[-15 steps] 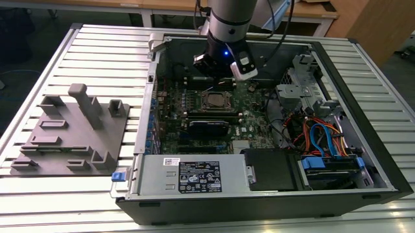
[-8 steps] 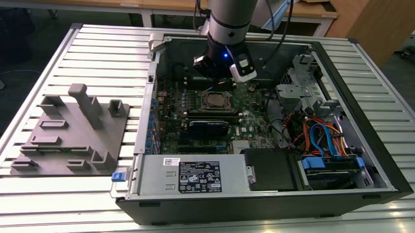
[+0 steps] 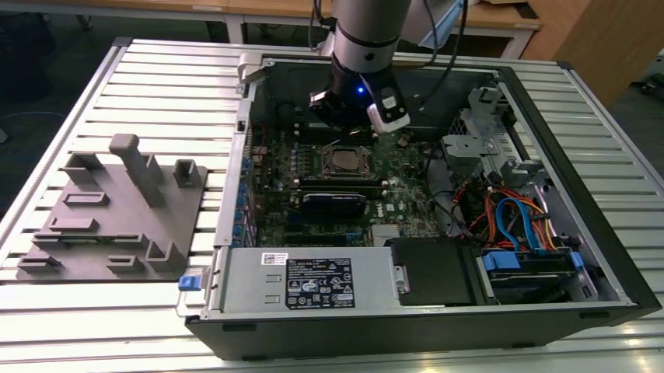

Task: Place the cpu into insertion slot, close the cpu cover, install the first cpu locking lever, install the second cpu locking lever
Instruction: 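Install the first cpu locking lever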

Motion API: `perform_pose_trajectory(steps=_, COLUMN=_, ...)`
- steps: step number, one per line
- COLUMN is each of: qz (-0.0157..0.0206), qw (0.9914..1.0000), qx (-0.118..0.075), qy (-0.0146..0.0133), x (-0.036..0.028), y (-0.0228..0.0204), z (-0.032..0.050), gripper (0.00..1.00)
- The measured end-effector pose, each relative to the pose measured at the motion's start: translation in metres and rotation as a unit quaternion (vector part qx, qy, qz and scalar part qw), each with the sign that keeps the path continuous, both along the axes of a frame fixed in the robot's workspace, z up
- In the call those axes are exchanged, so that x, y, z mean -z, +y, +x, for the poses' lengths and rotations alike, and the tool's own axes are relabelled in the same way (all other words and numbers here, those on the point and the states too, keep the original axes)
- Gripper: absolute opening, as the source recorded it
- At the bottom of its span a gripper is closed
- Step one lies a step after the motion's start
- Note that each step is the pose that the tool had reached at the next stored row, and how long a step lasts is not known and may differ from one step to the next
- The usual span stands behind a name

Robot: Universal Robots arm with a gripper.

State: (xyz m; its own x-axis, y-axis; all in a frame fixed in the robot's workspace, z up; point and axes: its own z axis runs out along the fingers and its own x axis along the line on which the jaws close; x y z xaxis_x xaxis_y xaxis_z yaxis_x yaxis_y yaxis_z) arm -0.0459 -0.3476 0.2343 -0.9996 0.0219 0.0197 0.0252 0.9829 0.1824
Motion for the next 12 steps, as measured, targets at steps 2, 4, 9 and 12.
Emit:
perform_pose_trajectory(steps=2, qz=-0.0002, qw=1.0, qx=0.0, qy=0.0, x=0.0007, y=0.0017, z=0.0, gripper=0.11)
perform_pose_trajectory(steps=4, qz=-0.0005, qw=1.0, qx=0.0, qy=-0.0001, x=0.0013, y=0.0039, z=0.0, gripper=0.11)
perform_pose_trajectory(steps=9, qz=-0.0011, qw=1.0, qx=0.0, qy=0.0, x=0.003, y=0.0092, z=0.0, gripper=0.11)
perform_pose_trajectory(steps=12, qz=-0.001, qw=1.0, qx=0.0, qy=-0.0001, x=0.0047, y=0.0112, z=0.0, gripper=0.11)
